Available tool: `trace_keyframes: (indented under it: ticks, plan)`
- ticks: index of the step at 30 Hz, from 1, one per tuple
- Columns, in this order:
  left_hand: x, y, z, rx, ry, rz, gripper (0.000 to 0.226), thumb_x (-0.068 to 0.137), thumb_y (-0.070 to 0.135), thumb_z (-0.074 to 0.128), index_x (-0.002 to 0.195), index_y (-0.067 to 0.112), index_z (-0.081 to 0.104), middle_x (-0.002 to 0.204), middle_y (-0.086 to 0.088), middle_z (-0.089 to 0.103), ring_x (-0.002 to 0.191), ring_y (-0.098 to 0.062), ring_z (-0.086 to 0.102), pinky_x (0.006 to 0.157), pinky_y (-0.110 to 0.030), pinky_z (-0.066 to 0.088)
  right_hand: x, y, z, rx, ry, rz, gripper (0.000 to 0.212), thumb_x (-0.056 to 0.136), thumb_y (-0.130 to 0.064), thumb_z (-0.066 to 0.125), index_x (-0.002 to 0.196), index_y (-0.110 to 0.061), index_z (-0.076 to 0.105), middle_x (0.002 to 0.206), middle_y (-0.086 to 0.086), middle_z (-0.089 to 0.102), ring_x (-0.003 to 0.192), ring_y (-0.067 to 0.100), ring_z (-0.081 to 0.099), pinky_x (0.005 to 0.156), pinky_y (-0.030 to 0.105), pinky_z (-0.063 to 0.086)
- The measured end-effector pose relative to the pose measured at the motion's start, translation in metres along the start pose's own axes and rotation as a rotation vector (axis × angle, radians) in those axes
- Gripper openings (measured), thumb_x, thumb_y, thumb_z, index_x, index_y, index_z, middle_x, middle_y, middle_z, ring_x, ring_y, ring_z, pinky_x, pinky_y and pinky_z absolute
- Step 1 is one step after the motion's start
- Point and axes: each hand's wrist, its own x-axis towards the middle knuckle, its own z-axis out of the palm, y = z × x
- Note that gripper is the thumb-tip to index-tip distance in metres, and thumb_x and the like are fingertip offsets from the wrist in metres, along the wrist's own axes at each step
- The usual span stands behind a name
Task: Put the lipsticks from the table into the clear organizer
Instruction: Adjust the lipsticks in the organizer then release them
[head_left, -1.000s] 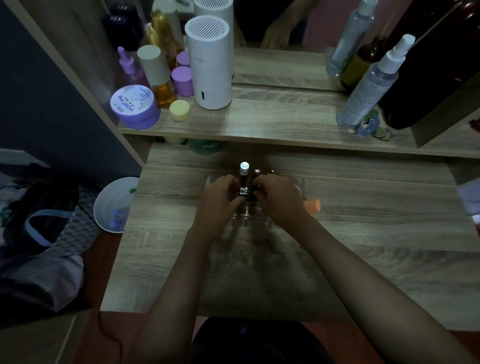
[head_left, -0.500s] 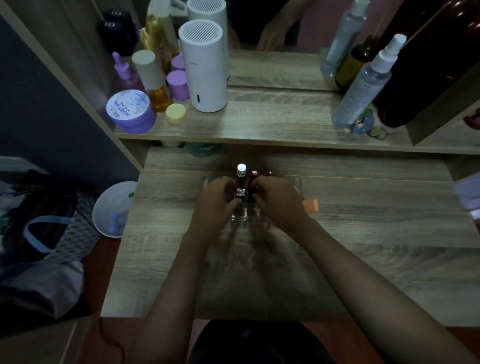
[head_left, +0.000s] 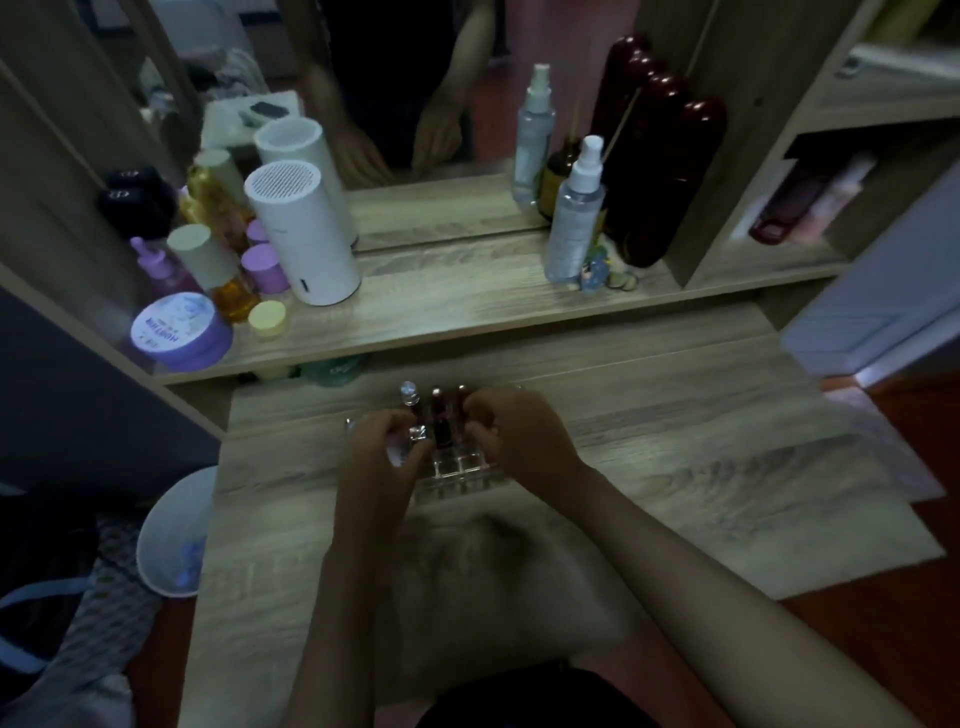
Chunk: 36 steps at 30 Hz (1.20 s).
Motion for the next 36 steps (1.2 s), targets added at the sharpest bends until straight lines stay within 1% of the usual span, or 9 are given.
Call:
trace_keyframes:
  ticks: [3, 5, 8, 10, 13, 17, 21, 30, 36]
  plan:
    - [-0.013, -0.007, -0.008, -0.007, 0.177, -0.109, 0.026, 0.08, 0.014, 0.065, 0.1, -0.003, 0.061, 0.098, -0.025, 0.061, 0.089, -0.03, 0.052, 0.076, -0.026, 0.032, -0.01, 0.013, -0.015, 0.052, 0.156, 0.12, 0.011, 0.086, -0.015, 0.062, 0.087, -0.005, 0.068, 0.081, 0.012, 0.072, 0.07, 0.021, 0.061, 0.063, 0.028, 0.044]
    - [-0.024, -0.018, -0.012, -0.106, 0.244, -0.288, 0.041, 0.084, 0.031, 0.051, 0.112, 0.001, 0.057, 0.113, -0.023, 0.058, 0.104, -0.034, 0.052, 0.084, -0.033, 0.037, -0.017, 0.028, -0.023, 0.166, 0.264, 0.237, 0.012, 0.09, -0.014, 0.057, 0.091, -0.006, 0.066, 0.086, 0.013, 0.069, 0.077, 0.024, 0.061, 0.068, 0.033, 0.047]
    - [-0.036, -0.037, -0.017, -0.332, 0.306, -0.602, 0.04, 0.095, 0.028, 0.043, 0.129, 0.009, 0.048, 0.135, -0.018, 0.05, 0.123, -0.032, 0.046, 0.101, -0.043, 0.038, -0.028, 0.048, -0.024, 0.331, 0.418, 0.47, 0.018, 0.094, -0.013, 0.049, 0.101, -0.001, 0.062, 0.1, 0.021, 0.065, 0.092, 0.032, 0.061, 0.075, 0.033, 0.044]
    - [-0.04, -0.048, -0.017, -0.406, 0.233, -0.769, 0.04, 0.098, 0.028, 0.037, 0.129, 0.005, 0.047, 0.137, -0.02, 0.048, 0.124, -0.034, 0.046, 0.105, -0.044, 0.036, -0.036, 0.059, -0.016, 0.464, 0.419, 0.665, 0.027, 0.099, -0.019, 0.041, 0.105, 0.001, 0.059, 0.11, 0.025, 0.062, 0.101, 0.035, 0.058, 0.078, 0.033, 0.041]
    - [-0.046, -0.053, -0.015, -0.734, 0.076, -0.913, 0.044, 0.096, 0.042, 0.035, 0.114, 0.012, 0.059, 0.114, -0.015, 0.064, 0.104, -0.03, 0.059, 0.09, -0.039, 0.047, -0.045, 0.063, 0.0, 0.932, 0.277, 0.917, 0.047, 0.101, -0.035, 0.027, 0.12, 0.0, 0.052, 0.13, 0.027, 0.053, 0.113, 0.038, 0.053, 0.095, 0.048, 0.042]
    - [-0.052, -0.052, -0.008, -1.079, 0.025, -0.894, 0.066, 0.093, 0.057, 0.02, 0.127, 0.009, 0.051, 0.12, -0.008, 0.059, 0.103, -0.018, 0.059, 0.085, -0.031, 0.046, -0.058, 0.056, 0.014, 1.318, 0.19, 0.974, 0.067, 0.097, -0.054, 0.015, 0.143, -0.009, 0.031, 0.15, 0.016, 0.036, 0.136, 0.029, 0.037, 0.114, 0.043, 0.027]
    - [-0.049, -0.052, -0.002, -1.09, 0.015, -0.849, 0.066, 0.095, 0.055, 0.017, 0.138, 0.01, 0.038, 0.136, -0.002, 0.047, 0.127, -0.019, 0.045, 0.108, -0.033, 0.033, -0.058, 0.057, 0.019, 1.36, 0.155, 0.955, 0.073, 0.094, -0.06, 0.01, 0.144, -0.011, 0.03, 0.153, 0.013, 0.033, 0.14, 0.026, 0.032, 0.117, 0.041, 0.022]
    - [-0.051, -0.053, 0.012, -1.011, -0.03, -0.813, 0.065, 0.095, 0.053, 0.014, 0.134, 0.011, 0.044, 0.137, -0.006, 0.049, 0.13, -0.022, 0.043, 0.109, -0.038, 0.032, -0.056, 0.076, 0.017, 1.386, 0.154, 0.957, 0.073, 0.093, -0.061, 0.016, 0.14, -0.011, 0.038, 0.147, 0.014, 0.042, 0.13, 0.024, 0.046, 0.095, 0.032, 0.04]
    - [-0.05, -0.038, 0.031, -1.076, -0.113, -0.826, 0.057, 0.096, 0.052, 0.018, 0.134, 0.019, 0.045, 0.132, -0.002, 0.05, 0.12, -0.018, 0.047, 0.105, -0.04, 0.036, -0.06, 0.104, -0.001, 1.376, 0.195, 0.932, 0.075, 0.092, -0.063, 0.016, 0.14, -0.01, 0.038, 0.146, 0.015, 0.044, 0.132, 0.026, 0.045, 0.104, 0.036, 0.038]
